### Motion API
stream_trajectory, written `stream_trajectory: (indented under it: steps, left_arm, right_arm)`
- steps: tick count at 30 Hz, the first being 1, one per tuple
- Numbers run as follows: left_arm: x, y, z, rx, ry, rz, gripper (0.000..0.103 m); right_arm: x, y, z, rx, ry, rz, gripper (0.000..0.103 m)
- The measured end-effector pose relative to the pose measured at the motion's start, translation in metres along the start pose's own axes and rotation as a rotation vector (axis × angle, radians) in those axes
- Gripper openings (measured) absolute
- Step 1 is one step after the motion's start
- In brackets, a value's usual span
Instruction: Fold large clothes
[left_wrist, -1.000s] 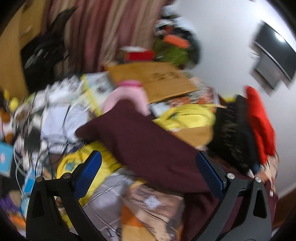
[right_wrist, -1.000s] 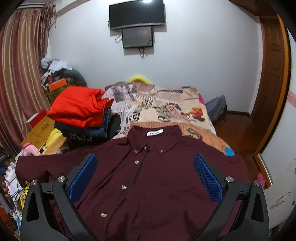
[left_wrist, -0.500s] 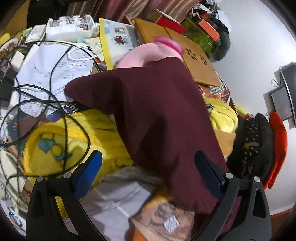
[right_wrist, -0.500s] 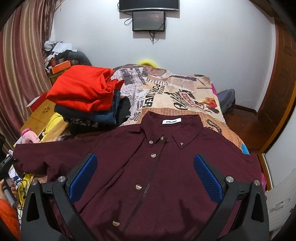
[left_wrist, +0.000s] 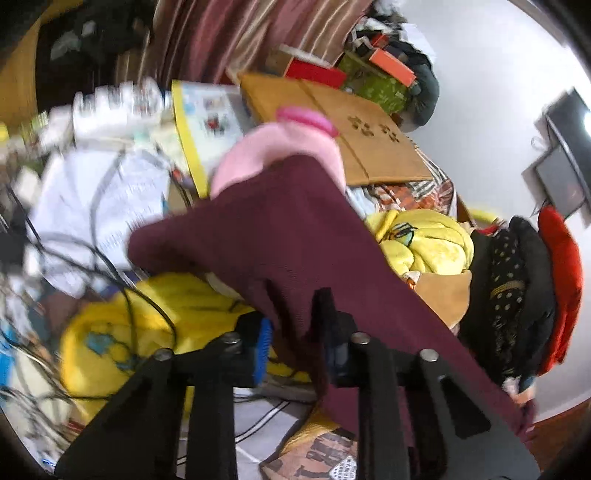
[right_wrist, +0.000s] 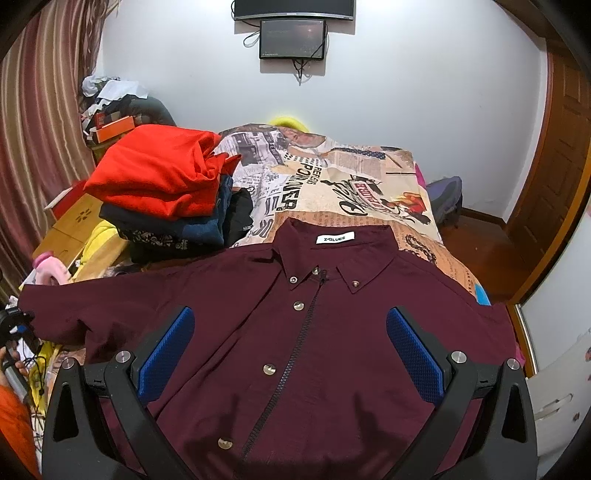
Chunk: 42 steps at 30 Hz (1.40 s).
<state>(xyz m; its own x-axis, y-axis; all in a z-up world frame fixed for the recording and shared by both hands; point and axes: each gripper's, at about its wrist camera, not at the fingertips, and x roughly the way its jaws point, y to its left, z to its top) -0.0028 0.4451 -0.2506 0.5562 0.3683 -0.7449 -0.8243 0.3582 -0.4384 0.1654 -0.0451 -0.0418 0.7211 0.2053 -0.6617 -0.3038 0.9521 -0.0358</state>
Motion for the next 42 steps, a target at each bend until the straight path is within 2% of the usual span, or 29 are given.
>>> stream_trajectory:
  steps: [2,7,10,15,18,20,26,32,38,42]
  left_arm:
    - [-0.016,-0.015,0.003,0.056,-0.047,0.009,0.011]
    - [-0.058,-0.062,0.016,0.165,-0.166,-0.004,0.007]
    - [-0.093,-0.105,0.021,0.256,-0.258,-0.065,0.007]
    - [-0.144,-0.185,0.009,0.431,-0.373,-0.197,0.007]
    - [-0.172,-0.230,-0.008,0.520,-0.414,-0.282,0.007]
    - [-0.186,-0.259,-0.021,0.565,-0.413,-0.342,0.007]
    - [-0.197,-0.342,-0.081,0.711,-0.319,-0.470,0.007]
    - [-0.176,-0.401,-0.165,0.871,-0.115,-0.550,0.007]
    - [-0.150,-0.436,-0.275,1.076,0.137,-0.549,0.007]
    - [-0.153,-0.437,-0.338,1.245,0.215,-0.551,0.007]
  right_arm:
    - [-0.001,-0.002,-0.001,0.001,-0.004,0.001,0.103]
    - [-0.004,-0.009,-0.004,0.004,-0.013,0.009,0.103]
    - [-0.007,-0.017,-0.006,0.015,-0.021,0.008,0.103]
    - [-0.012,-0.040,-0.009,0.062,-0.038,0.010,0.103]
    - [-0.016,-0.055,-0.012,0.084,-0.051,0.004,0.103]
    - [-0.018,-0.064,-0.013,0.091,-0.055,0.003,0.103]
    - [-0.029,-0.091,-0.017,0.103,-0.082,-0.013,0.103]
    - [-0.030,-0.107,-0.020,0.102,-0.087,-0.024,0.103]
    - [-0.025,-0.119,-0.029,0.122,-0.059,-0.025,0.103]
    - [-0.022,-0.128,-0.037,0.133,-0.034,-0.046,0.103]
